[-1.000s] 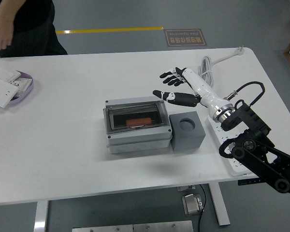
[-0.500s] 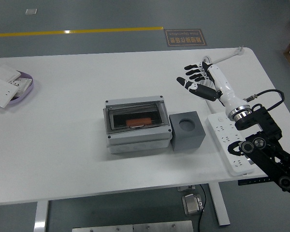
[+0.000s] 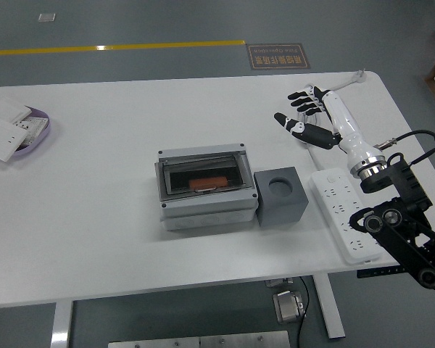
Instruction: Pick up the cylinder from the cube,place it in the box,flap close box
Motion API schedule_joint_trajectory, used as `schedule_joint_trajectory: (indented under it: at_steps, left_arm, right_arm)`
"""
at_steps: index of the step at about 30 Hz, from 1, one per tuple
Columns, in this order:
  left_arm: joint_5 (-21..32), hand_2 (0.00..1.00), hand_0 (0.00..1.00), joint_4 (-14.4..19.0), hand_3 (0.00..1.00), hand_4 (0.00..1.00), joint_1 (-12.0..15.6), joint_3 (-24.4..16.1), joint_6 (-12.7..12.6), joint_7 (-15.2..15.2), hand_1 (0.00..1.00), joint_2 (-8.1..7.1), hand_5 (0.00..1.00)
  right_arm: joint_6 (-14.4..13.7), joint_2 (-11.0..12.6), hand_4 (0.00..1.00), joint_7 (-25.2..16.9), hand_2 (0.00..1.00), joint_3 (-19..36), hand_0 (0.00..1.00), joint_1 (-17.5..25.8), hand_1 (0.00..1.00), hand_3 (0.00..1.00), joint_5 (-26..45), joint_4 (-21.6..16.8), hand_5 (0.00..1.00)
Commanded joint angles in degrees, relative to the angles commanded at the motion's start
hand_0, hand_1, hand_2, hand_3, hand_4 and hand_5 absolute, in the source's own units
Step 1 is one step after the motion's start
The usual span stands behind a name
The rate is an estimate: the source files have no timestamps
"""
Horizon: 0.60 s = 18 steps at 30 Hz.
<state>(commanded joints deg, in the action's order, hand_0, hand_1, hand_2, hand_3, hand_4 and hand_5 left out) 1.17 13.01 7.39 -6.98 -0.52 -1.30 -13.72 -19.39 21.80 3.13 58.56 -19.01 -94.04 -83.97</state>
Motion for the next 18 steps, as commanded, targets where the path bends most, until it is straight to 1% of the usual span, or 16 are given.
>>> schedule_joint_trajectory:
  at_steps: [5,9,18]
  left_arm:
    - [-0.1,0.625,0.629,0.0,0.668,0.722,-0.6,0.3,0.0,0.0,0.647,-0.33,0.253]
    - [-0.3,0.625,0.629,0.1,0.668,0.722,-0.9,0.3,0.1,0.0,0.647,-0.39,0.253]
    - [-0.6,0.625,0.629,0.0,0.668,0.722,-0.8,0.0,0.0,-0.1,0.647,-0.52,0.253]
  right_arm:
    - [0.0,0.1,0.849,0.2,0.608,-0.3,0.605,-0.2,0.609,0.640,-1.0,0.1,0.570]
    - [0.0,0.7,0.848,-0.2,0.604,-0.5,0.607,0.0,0.607,0.638,0.2,0.1,0.574]
    - [0.2,1.1,0.848,-3.4,0.604,2.2,0.608,0.8,0.606,0.637,10.3,0.2,0.574]
